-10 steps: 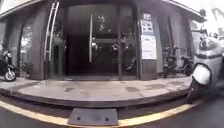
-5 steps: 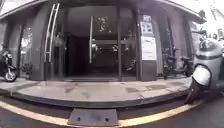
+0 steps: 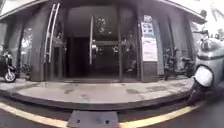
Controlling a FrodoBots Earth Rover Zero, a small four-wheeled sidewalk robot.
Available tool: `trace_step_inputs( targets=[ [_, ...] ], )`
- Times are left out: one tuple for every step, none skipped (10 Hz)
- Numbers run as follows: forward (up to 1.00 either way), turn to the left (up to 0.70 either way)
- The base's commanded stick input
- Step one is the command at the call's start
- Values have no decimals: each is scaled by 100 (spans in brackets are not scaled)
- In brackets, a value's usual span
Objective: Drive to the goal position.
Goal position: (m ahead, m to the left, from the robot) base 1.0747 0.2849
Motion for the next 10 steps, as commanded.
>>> trace_step_inputs(
  targets=[
    [45,0],
    [45,0],
    [45,0],
    [45,0],
    [45,0],
    [45,0],
    [45,0],
    [45,0],
    [45,0],
    [45,0]
  ],
)
